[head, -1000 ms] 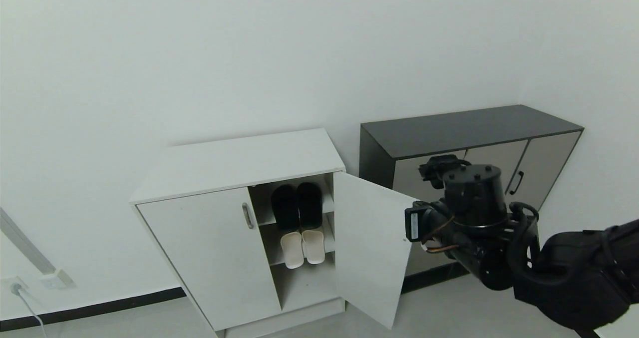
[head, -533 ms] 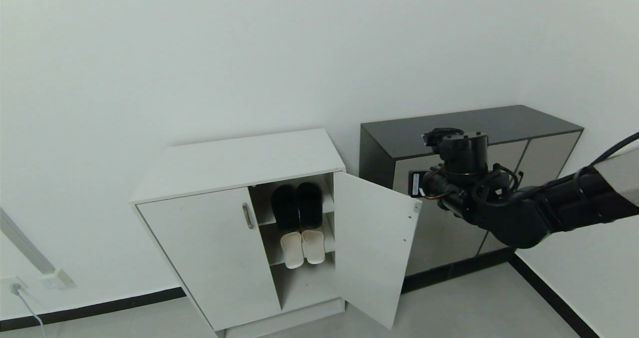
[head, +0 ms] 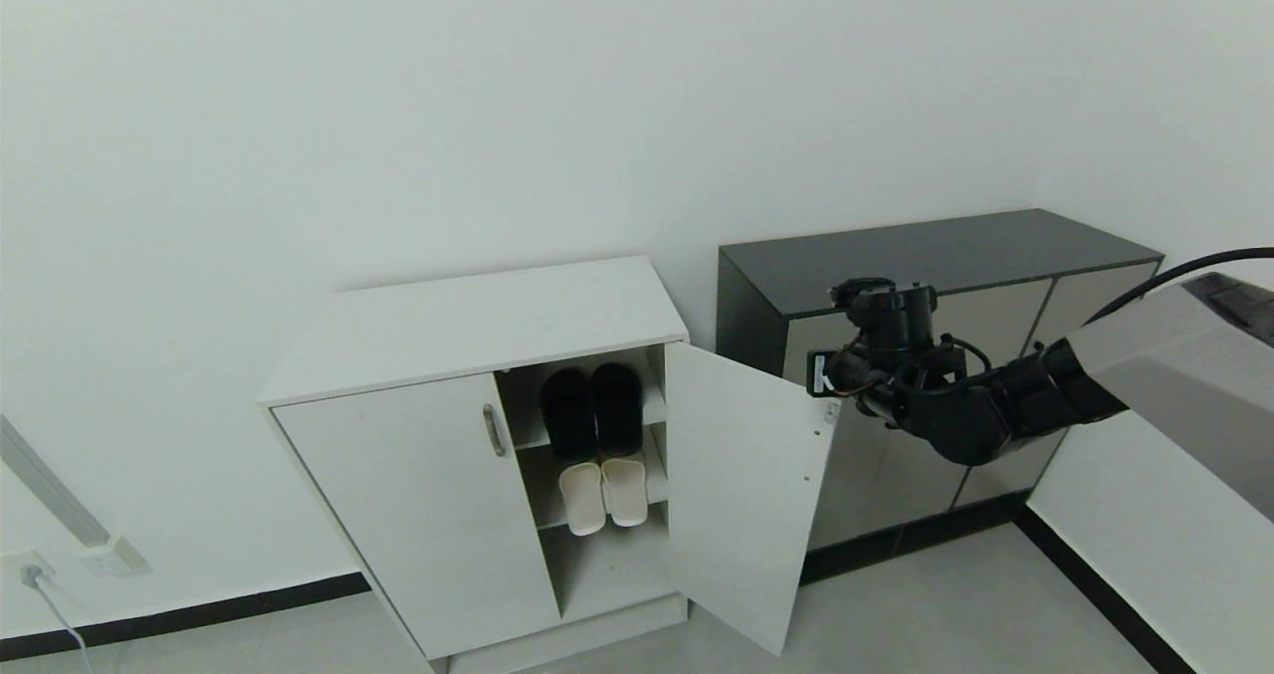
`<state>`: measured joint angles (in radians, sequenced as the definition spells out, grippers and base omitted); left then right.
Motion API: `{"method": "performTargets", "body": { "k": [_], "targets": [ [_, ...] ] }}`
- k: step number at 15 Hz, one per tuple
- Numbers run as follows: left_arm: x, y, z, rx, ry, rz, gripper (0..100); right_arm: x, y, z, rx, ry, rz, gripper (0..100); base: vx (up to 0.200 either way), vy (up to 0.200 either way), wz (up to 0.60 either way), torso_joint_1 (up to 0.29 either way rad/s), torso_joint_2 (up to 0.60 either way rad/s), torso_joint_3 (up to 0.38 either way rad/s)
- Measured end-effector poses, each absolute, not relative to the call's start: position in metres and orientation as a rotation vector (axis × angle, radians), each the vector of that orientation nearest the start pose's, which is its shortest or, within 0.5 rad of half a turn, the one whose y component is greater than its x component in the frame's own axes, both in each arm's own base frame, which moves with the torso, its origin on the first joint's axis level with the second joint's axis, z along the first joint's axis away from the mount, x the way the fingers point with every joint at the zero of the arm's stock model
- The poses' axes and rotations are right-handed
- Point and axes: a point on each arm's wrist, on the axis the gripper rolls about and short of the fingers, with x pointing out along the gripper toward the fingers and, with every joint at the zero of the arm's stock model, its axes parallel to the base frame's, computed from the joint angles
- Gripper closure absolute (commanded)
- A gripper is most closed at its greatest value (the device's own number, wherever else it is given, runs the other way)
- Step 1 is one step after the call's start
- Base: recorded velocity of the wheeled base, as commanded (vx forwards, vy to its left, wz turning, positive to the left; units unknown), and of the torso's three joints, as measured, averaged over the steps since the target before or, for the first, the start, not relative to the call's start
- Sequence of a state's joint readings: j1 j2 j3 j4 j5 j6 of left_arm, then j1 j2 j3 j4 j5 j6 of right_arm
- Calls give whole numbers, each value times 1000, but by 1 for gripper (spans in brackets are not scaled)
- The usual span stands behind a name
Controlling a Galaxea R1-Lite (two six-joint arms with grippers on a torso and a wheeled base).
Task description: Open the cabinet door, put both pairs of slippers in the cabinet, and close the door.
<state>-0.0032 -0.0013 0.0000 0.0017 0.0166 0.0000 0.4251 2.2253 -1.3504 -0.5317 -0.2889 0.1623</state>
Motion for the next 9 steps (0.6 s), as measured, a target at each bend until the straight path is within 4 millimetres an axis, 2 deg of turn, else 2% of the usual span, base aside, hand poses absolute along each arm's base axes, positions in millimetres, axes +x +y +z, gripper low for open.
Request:
{"method": "performTargets", "body": {
  "k": [4, 9],
  "targets": [
    [-23, 0, 75, 0, 0, 13, 100, 427, 178, 99, 37, 351, 95, 100, 0, 0, 0, 0, 0, 0],
    [-23, 0, 75, 0, 0, 14, 100, 437, 175, 83, 34, 374, 91, 100, 0, 0, 0, 0, 0, 0]
  ]
}}
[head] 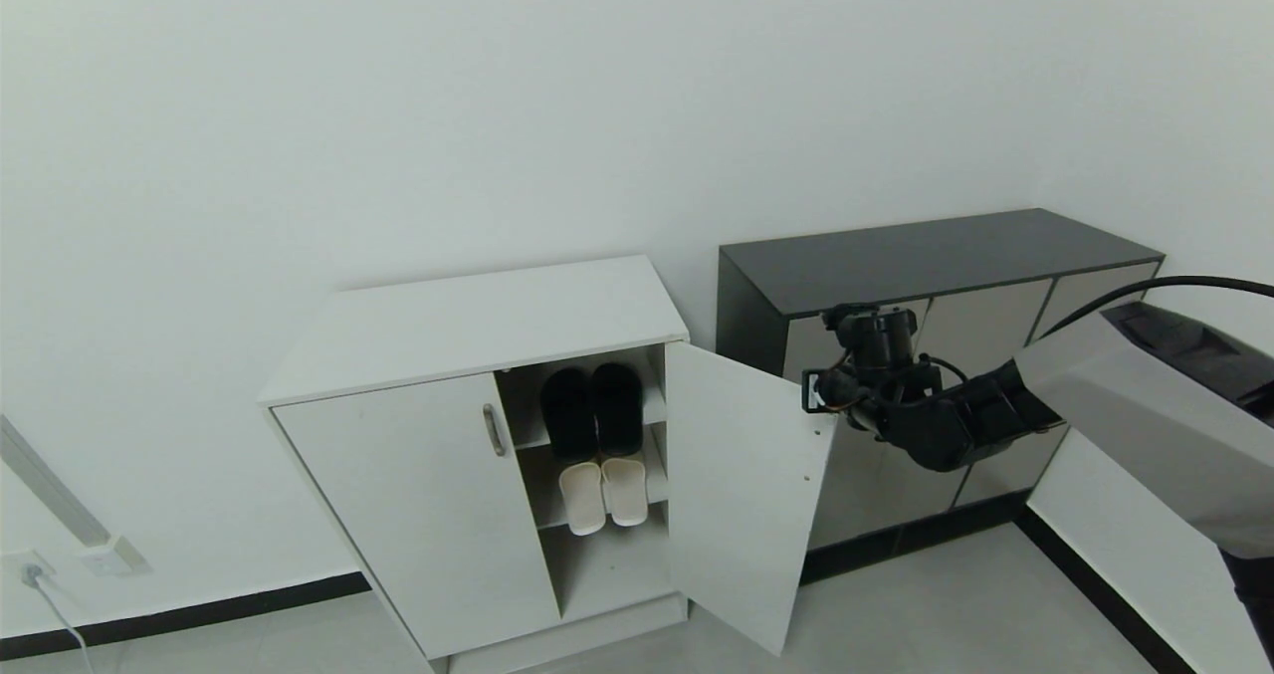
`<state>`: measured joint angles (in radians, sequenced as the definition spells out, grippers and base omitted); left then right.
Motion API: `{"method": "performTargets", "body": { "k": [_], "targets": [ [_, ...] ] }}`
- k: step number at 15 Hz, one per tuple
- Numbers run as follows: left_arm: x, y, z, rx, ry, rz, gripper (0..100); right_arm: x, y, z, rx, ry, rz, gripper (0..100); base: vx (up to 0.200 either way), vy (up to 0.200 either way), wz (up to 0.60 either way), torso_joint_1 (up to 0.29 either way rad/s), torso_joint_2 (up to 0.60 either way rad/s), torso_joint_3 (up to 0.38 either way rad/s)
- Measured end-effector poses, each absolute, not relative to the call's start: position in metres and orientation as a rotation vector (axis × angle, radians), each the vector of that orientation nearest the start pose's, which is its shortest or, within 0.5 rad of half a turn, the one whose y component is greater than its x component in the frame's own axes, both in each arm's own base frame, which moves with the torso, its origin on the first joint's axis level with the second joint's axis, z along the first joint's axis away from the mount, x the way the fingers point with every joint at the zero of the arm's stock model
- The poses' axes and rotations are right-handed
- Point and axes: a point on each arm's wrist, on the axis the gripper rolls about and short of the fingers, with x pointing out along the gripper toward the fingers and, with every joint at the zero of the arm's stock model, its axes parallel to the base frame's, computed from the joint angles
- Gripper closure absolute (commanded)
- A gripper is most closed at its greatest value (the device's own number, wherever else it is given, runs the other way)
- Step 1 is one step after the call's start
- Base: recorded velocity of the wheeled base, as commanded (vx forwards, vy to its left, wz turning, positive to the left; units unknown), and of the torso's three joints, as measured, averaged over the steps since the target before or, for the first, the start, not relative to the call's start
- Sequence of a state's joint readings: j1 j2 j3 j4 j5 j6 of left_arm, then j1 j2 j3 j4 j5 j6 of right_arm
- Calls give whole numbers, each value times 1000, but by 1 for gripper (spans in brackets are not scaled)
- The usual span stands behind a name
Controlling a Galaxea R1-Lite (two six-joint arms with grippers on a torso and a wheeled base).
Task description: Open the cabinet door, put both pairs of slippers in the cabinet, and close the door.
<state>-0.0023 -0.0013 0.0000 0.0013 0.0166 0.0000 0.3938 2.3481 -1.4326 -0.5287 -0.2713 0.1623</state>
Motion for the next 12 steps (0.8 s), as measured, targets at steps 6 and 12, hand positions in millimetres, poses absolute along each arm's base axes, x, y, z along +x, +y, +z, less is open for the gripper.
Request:
{"method": "performTargets", "body": {
  "k": [6, 12],
  "targets": [
    [-23, 0, 75, 0, 0, 13, 100, 438, 172, 73, 19, 421, 79, 100, 0, 0, 0, 0, 0, 0],
    [-23, 0, 75, 0, 0, 13, 100, 434, 175, 73, 10, 439, 87, 100, 0, 0, 0, 0, 0, 0]
  ]
}}
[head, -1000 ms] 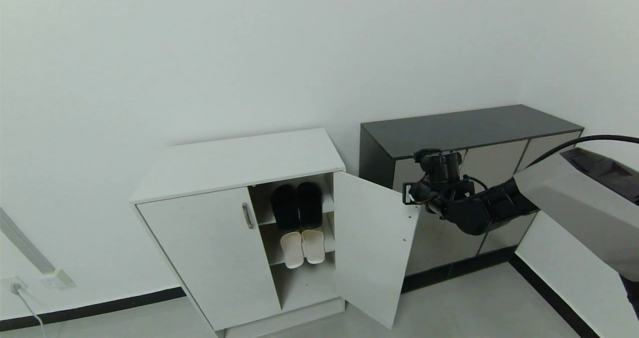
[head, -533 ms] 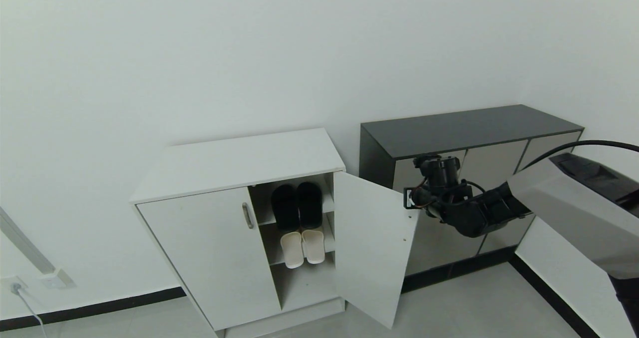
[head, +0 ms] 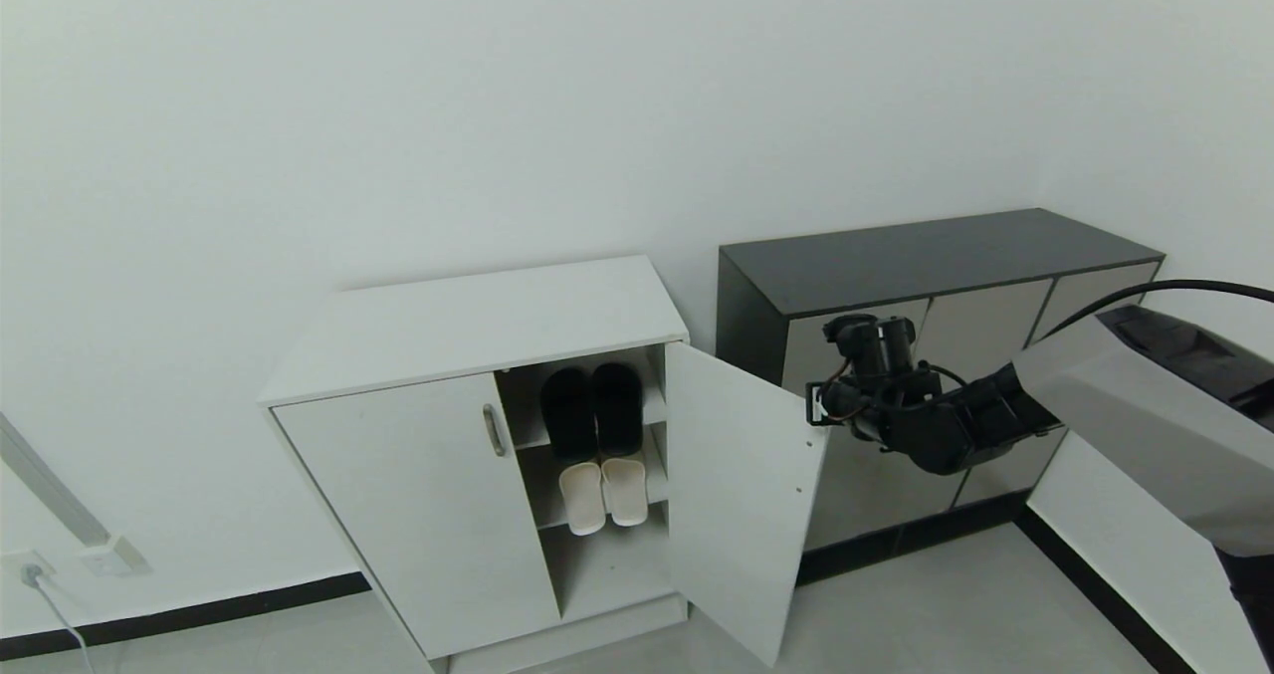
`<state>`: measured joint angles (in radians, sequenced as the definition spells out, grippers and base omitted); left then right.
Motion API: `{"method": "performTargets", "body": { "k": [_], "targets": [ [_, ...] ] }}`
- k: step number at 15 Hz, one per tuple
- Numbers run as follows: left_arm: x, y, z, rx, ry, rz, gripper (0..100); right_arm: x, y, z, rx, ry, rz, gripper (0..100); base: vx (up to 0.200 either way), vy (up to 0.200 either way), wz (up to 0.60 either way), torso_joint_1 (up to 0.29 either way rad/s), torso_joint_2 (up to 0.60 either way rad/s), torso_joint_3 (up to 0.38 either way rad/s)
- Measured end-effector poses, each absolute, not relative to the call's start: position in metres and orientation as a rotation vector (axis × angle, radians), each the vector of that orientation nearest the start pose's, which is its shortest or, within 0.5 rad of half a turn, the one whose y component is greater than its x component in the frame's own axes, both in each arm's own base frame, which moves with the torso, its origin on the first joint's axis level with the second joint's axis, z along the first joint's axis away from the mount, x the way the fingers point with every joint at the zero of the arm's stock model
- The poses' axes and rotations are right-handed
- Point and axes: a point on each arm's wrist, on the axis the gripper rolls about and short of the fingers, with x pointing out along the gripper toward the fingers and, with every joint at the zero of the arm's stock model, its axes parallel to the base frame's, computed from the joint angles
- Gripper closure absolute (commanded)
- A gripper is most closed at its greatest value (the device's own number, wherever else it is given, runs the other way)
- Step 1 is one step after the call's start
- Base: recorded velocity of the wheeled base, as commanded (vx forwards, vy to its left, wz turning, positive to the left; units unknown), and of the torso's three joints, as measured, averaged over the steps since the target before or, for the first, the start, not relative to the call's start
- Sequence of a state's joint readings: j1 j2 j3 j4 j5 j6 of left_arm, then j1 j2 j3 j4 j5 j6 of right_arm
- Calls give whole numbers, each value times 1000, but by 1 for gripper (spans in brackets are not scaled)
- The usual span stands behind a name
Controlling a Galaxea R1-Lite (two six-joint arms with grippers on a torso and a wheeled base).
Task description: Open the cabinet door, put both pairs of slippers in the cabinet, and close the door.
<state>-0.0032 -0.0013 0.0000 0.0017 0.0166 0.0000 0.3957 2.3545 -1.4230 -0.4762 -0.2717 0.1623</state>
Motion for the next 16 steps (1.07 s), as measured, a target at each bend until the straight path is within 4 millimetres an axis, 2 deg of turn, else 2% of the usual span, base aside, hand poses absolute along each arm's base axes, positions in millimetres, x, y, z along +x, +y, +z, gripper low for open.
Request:
{"method": "performTargets", "body": {
  "k": [8, 12, 16],
  "targets": [
    [-23, 0, 75, 0, 0, 13, 100, 404, 205, 68, 21, 484, 157, 100, 0, 0, 0, 0, 0, 0],
    [-23, 0, 75, 0, 0, 13, 100, 376, 238, 62, 19, 520, 239, 100, 0, 0, 0, 0, 0, 0],
    [-23, 0, 75, 0, 0, 14, 100, 337, 270, 64, 20, 544, 362, 100, 0, 0, 0, 0, 0, 0]
  ]
}}
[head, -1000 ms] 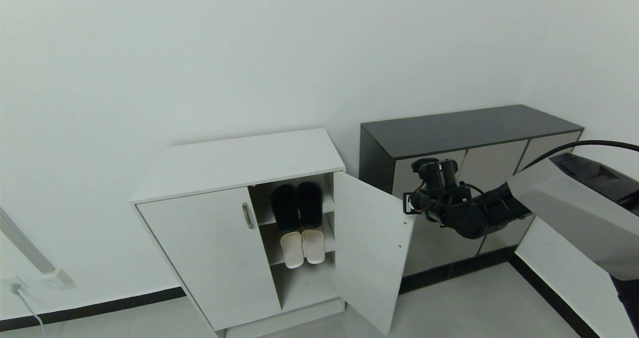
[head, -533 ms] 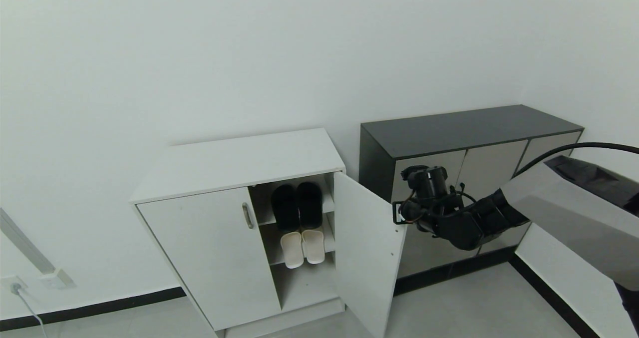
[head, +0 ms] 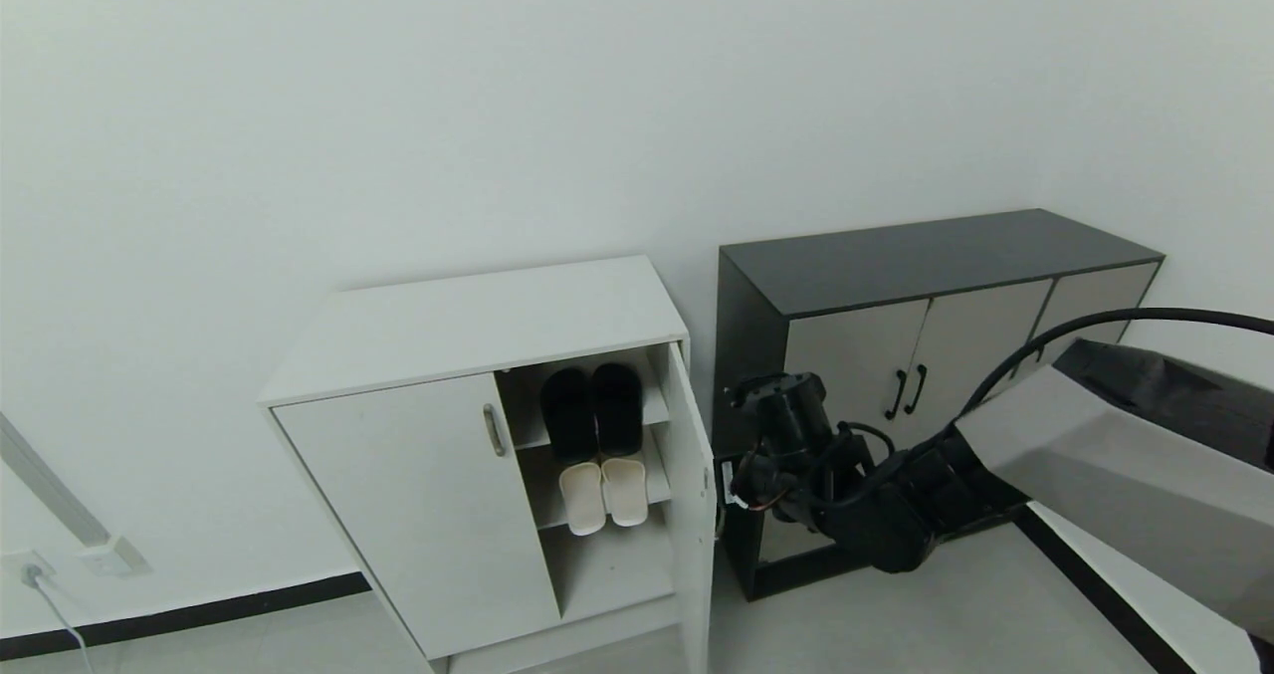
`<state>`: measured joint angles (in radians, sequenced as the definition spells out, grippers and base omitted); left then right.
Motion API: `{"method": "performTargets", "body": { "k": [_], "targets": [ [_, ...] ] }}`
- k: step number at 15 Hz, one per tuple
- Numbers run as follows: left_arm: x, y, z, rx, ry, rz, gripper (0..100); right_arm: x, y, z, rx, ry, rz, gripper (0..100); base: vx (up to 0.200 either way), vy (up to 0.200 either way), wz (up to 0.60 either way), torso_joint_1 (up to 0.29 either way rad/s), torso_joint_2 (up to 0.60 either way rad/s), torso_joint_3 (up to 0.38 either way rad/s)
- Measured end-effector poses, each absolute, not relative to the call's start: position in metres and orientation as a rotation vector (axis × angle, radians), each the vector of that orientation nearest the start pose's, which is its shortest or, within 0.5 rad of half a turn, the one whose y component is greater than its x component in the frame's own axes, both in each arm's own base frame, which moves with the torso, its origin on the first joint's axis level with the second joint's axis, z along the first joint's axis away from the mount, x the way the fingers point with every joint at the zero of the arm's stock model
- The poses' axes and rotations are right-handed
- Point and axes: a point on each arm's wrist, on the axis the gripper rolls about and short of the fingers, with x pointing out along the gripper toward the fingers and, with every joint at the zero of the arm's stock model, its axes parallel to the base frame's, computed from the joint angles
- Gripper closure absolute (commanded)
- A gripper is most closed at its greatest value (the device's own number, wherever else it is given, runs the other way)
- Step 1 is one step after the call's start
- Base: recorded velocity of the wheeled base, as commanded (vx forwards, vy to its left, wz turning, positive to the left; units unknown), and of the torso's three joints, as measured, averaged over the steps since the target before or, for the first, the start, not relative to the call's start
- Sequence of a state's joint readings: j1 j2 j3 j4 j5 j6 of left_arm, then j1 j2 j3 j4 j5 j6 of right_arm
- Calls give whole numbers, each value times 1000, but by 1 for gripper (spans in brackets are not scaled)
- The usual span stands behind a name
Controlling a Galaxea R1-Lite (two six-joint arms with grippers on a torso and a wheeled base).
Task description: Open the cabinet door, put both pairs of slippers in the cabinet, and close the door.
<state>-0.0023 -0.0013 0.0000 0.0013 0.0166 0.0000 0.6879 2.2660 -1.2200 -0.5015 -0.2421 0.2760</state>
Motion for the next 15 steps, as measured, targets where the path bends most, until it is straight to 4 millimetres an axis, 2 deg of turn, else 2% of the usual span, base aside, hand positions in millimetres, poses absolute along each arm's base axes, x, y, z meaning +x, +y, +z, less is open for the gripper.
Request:
{"method": "performTargets", "body": {
  "k": [2, 5, 8, 15],
  "targets": [
    [-23, 0, 75, 0, 0, 13, 100, 321, 277, 70, 20, 534, 417, 100, 0, 0, 0, 0, 0, 0],
    [-23, 0, 75, 0, 0, 14, 100, 301, 274, 77, -53, 500, 484, 100, 0, 0, 0, 0, 0, 0],
    [-23, 0, 75, 0, 0, 14, 100, 294, 268, 82, -55, 490, 490, 100, 0, 0, 0, 0, 0, 0],
    [-23, 1, 75, -1, 0, 16, 100, 284, 262, 91, -40, 492, 556, 100, 0, 0, 600, 4, 3, 4]
  ]
}}
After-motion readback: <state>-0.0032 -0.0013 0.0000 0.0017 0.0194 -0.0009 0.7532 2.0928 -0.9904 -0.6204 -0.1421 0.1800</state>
